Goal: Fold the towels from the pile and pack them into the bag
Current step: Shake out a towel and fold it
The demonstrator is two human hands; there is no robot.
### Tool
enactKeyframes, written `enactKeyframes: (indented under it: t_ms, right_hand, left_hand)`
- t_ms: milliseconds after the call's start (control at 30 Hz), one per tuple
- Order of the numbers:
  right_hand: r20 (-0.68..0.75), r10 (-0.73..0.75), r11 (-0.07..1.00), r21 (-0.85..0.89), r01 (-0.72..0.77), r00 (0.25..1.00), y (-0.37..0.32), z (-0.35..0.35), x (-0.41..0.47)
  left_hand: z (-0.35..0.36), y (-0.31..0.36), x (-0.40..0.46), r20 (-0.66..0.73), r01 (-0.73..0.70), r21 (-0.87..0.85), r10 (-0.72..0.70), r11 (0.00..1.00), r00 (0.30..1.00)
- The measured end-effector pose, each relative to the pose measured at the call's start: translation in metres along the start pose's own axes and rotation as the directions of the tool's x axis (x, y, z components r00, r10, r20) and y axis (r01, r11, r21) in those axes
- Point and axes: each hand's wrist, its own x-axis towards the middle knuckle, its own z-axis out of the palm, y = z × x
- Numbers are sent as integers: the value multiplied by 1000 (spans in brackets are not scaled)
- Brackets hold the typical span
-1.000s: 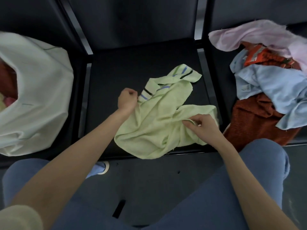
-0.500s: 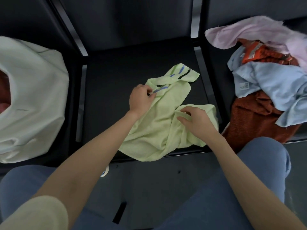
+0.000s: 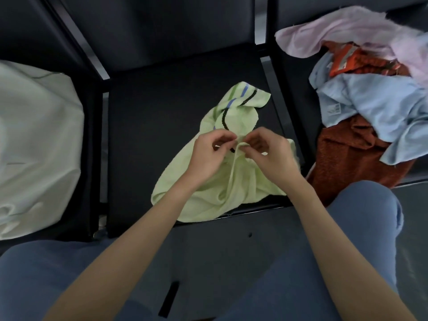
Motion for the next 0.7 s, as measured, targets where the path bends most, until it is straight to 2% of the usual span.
enactKeyframes:
  t_ms: [100, 200, 367, 433, 567, 700]
  right_hand:
    - [-38, -5, 999, 36, 6, 999, 2, 1, -4]
    - [-15, -13, 1000, -8, 13, 1000, 5, 1, -4]
    - [-64, -14, 998, -57, 11, 998, 11, 4, -2]
    - [-80, -13, 999, -45, 9, 997, 12, 4, -4]
    - [-112, -17, 1000, 4, 18, 994, 8, 2, -7]
    - [-149, -30, 999, 15, 33, 988, -2, -2, -10]
  left_hand:
    - [5, -1, -4, -5, 33, -16, -33, 999, 999]
    - [5, -1, -5, -3, 49, -19, -49, 999, 999]
    - [-5, 0, -6, -20, 43, -12, -43, 999, 999]
    - [-23, -9, -9, -21, 73, 65, -72, 995, 997]
    - [-57, -28, -35, 93, 118, 271, -148, 955, 985]
    - [-73, -46, -62, 17, 55, 460, -71, 886, 997]
